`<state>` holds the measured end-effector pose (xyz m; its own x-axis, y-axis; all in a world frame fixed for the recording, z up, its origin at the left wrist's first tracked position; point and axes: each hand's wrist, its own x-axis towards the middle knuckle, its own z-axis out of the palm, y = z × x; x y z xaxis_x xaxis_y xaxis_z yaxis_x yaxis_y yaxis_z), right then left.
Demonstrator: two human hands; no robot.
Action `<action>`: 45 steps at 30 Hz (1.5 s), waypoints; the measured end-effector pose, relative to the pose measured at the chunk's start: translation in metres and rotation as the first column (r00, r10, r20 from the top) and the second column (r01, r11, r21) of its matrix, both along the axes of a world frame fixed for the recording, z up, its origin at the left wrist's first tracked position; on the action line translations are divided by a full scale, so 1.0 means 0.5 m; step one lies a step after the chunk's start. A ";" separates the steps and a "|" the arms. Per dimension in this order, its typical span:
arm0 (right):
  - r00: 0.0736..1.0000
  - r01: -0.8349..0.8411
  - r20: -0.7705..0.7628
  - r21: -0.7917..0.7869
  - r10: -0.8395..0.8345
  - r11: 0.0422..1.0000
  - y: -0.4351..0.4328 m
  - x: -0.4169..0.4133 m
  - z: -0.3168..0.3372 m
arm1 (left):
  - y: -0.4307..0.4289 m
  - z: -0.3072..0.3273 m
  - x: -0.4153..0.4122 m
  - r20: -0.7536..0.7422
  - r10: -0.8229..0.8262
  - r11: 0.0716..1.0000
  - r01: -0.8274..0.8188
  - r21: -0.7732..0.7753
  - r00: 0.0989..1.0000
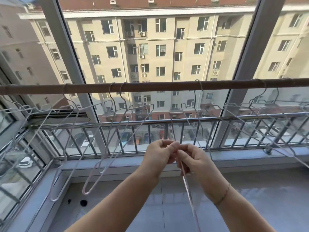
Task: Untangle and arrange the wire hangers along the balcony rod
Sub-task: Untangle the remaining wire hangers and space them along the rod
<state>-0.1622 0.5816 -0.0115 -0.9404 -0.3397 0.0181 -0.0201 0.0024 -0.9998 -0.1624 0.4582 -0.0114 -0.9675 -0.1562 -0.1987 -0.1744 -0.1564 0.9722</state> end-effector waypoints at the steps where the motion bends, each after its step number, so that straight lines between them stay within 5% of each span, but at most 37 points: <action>1: 1.000 0.012 -0.021 -0.035 -0.013 0.999 -0.005 -0.002 0.010 | 0.002 0.010 -0.001 -0.010 -0.013 1.000 0.013 0.026 1.000; 12: 0.988 0.014 -0.148 -0.173 -0.040 0.985 -0.096 -0.054 0.105 | -0.067 0.140 -0.027 -0.201 0.056 0.994 -0.035 0.105 0.978; 35: 0.998 0.010 -0.054 -0.057 -0.013 0.998 -0.179 -0.078 0.069 | -0.129 0.109 -0.043 -0.136 0.172 0.980 -0.184 -0.078 0.976; 40: 0.939 0.180 -0.333 0.260 -0.087 0.949 -0.132 -0.065 0.066 | -0.108 0.135 -0.028 -0.357 0.235 0.901 -0.340 -0.268 0.904; 45: 0.881 0.322 -0.427 0.229 -0.203 0.918 -0.065 -0.056 0.089 | -0.072 0.146 -0.019 -0.468 0.112 0.862 -0.320 -0.393 0.877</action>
